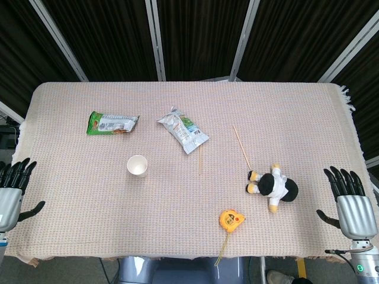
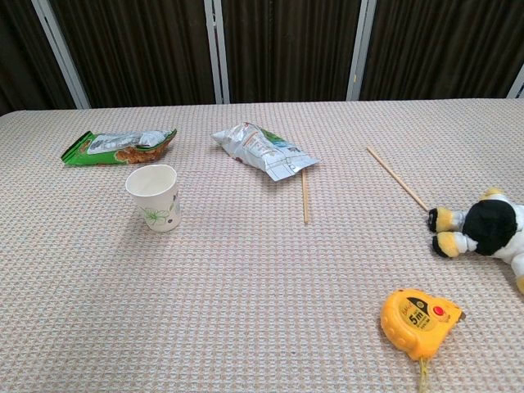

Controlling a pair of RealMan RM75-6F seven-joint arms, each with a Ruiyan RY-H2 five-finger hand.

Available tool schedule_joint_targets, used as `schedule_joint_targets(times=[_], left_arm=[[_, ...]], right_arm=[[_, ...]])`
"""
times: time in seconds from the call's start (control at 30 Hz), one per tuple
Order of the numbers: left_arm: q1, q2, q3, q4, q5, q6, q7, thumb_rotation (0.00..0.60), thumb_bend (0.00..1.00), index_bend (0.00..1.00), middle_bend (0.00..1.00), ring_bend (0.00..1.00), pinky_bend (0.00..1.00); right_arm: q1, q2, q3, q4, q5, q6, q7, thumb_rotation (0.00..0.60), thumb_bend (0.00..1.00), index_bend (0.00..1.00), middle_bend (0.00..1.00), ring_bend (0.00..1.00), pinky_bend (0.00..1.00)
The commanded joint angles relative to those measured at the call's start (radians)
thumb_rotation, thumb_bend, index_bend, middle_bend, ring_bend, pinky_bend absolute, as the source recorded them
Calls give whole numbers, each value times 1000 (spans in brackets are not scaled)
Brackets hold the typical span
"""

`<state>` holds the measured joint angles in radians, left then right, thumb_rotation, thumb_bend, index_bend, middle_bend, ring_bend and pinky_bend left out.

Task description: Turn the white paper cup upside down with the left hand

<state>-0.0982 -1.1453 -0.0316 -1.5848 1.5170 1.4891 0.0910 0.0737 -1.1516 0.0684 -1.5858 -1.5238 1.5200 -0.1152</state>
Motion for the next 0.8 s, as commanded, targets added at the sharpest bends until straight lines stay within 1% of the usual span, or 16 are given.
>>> schedule_joint_targets(times=[0.03,0.07,0.2,0.33,0.5,0.57,0.7,0.8], left_arm=[[0,0,-1,0,-2,-1,1,600,139,0,0,0,0],[-1,0,-1,0,-3,-2,3,600,139,0,0,0,0],[0,0,1,-2,-4,-5,9,600,139,0,0,0,0],[-2,-2,2,-6,-3,-8,17,600,138,0,0,0,0],[-10,-12,4,-5,-3,-21,37,600,138,0,0,0,0],[-13,-15,3,-10,-4,-25,49,600,138,0,0,0,0],[-35,-17,-13,-47,-12,-46,80,600,138,0,0,0,0],[-71,-10,-35,-94,-48,-100,131,600,138,1,0,0,0]], right_arm=[[1,2,-2,-3,1,-5,1,600,35,73,0,0,0],[1,3,-3,-3,2,-8,0,600,35,88,0,0,0],[2,4,-6,-3,1,-12,-2,600,35,40,0,0,0],[2,6,-8,-8,-3,-13,-3,600,38,67,0,0,0],[4,6,-10,-14,2,-25,-13,600,40,43,0,0,0],[4,7,-12,-16,0,-26,-13,600,41,52,0,0,0],[3,9,-17,-17,-4,-29,-10,600,42,77,0,0,0],[5,12,-22,-23,-4,-39,-9,600,43,70,0,0,0]])
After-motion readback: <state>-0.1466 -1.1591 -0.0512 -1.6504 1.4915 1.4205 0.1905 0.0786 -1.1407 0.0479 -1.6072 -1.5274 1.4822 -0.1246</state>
